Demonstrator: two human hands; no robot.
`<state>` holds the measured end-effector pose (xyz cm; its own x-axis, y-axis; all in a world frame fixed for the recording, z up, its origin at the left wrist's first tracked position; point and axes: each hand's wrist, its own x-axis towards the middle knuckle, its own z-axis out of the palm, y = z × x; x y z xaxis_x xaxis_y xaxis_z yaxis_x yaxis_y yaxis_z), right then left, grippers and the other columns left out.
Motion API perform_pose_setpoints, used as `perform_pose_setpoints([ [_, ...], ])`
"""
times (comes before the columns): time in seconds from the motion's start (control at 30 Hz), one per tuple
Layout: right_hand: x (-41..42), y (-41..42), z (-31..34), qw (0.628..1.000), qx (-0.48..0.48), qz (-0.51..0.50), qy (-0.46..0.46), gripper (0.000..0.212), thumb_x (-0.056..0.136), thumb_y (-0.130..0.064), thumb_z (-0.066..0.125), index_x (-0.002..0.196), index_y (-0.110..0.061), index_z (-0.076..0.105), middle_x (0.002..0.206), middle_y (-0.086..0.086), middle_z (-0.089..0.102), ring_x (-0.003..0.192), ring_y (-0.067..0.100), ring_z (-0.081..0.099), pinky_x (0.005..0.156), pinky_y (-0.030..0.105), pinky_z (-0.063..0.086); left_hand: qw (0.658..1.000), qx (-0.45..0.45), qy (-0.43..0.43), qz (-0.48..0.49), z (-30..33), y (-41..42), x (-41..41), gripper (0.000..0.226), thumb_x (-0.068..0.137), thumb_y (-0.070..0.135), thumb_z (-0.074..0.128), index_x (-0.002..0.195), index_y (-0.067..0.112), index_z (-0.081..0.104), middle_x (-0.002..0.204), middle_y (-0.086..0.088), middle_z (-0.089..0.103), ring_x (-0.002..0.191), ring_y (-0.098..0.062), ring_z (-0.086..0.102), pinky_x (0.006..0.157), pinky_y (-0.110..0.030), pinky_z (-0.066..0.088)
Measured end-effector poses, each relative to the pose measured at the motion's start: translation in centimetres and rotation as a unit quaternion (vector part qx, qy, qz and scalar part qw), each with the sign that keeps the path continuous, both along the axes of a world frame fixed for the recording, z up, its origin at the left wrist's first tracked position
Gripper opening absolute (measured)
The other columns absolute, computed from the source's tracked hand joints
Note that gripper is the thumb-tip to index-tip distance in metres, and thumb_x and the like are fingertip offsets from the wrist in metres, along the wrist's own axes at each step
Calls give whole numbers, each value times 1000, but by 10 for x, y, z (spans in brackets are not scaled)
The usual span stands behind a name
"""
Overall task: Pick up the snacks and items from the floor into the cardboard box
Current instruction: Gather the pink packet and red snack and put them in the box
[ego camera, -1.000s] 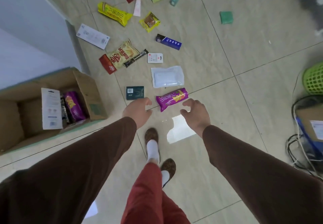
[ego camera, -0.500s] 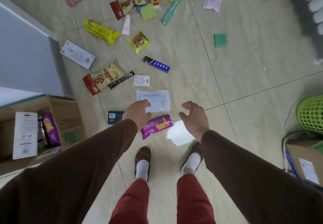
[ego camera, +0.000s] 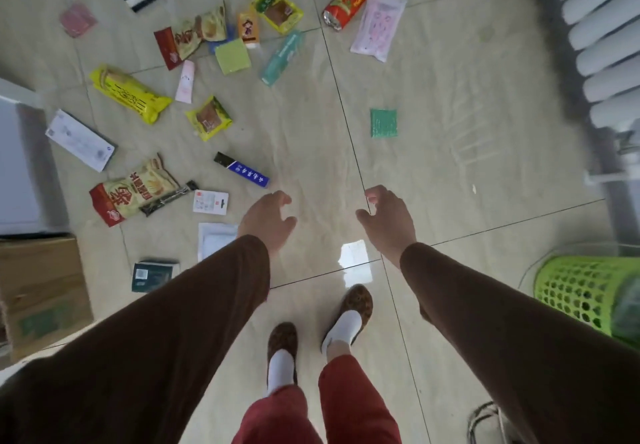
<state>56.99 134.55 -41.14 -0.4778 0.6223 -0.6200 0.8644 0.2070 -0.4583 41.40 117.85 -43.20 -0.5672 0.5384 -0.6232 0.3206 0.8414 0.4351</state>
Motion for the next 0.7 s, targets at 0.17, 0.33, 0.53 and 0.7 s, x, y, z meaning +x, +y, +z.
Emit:
perform_pose_setpoints([
  [0.17, -24, 80, -20, 999, -18, -29, -8, 43, 97, -20, 63, 139, -13, 55, 138, 7, 63, 127, 26, 58, 105, 37, 47, 1000, 15, -6, 12, -17, 76, -15, 40, 94, 27, 65, 131, 17, 57, 131, -3, 62, 116, -23, 60, 97, -35, 47],
  [0.33, -57, 145, -48, 995, -50, -80, -18, 45, 97, -20, 64, 140, -12, 54, 139, 8, 63, 128, 26, 59, 108, 40, 48, 1000, -5, -17, 25, -38, 136, -46, 38, 93, 25, 66, 129, 16, 57, 130, -3, 62, 115, -22, 60, 98, -38, 48],
  [0.53, -97, 220, -88, 991, -68, -113, -32, 49, 96, -20, 66, 142, -12, 52, 141, 9, 62, 127, 27, 60, 108, 40, 48, 999, -30, -23, 20, -66, 207, -91, 39, 94, 24, 64, 131, 15, 56, 132, -3, 61, 116, -23, 59, 99, -36, 46],
  [0.7, -113, 278, -129, 984, -99, -140, -54, 49, 97, -19, 69, 142, -9, 51, 139, 11, 64, 124, 28, 64, 92, 29, 48, 997, -34, -33, 53, -95, 285, -120, 36, 92, 23, 67, 126, 15, 57, 127, -3, 61, 113, -22, 60, 98, -36, 47],
])
